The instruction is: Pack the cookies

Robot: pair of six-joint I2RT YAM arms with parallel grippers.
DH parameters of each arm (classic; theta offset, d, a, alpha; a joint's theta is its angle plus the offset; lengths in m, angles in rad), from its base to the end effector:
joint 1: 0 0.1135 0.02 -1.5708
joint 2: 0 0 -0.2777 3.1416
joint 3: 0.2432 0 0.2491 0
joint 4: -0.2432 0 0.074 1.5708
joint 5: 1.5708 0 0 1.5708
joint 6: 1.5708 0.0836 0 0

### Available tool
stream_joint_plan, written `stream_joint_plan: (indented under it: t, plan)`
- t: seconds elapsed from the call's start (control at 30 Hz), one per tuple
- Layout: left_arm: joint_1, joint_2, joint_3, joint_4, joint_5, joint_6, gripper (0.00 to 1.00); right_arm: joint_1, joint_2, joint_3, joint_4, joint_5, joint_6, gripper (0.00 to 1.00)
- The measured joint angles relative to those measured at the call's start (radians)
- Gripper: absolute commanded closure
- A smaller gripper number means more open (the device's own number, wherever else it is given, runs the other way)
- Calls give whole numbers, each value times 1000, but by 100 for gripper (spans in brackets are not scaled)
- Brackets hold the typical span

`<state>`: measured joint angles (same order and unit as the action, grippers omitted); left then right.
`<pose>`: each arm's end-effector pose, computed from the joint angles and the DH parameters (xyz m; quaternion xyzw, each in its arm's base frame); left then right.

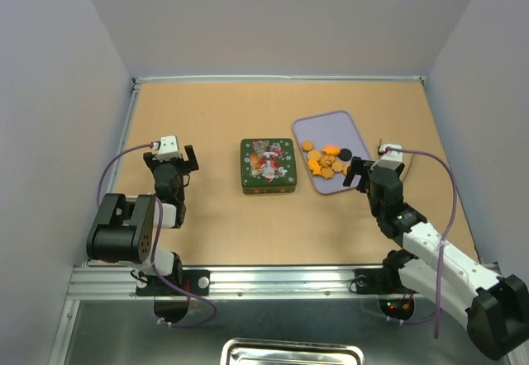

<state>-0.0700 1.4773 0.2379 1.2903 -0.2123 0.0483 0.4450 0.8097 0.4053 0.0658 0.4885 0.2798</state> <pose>0.2855 -0.0024 0.1888 -0.0362 0.6883 0.0652 0.7215 0.2098 0.0566 0.2255 0.0739 0.8007 0.0142 0.5943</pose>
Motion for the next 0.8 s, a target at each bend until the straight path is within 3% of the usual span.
stream_joint_plan:
  t: [0.17, 0.43, 0.5, 0.8]
  plan:
    - [0, 0, 0, 0, 0, 0, 1, 0, 95, -164, 269, 119, -48, 0]
    - [0, 0, 0, 0, 2, 0, 1, -53, 331, -261, 727, 143, -174, 0]
    - [0, 0, 0, 0, 2, 0, 1, -82, 429, -292, 860, 122, -207, 0]
    - [0, 0, 0, 0, 3, 1, 1, -296, 757, -288, 1166, -72, -239, 0]
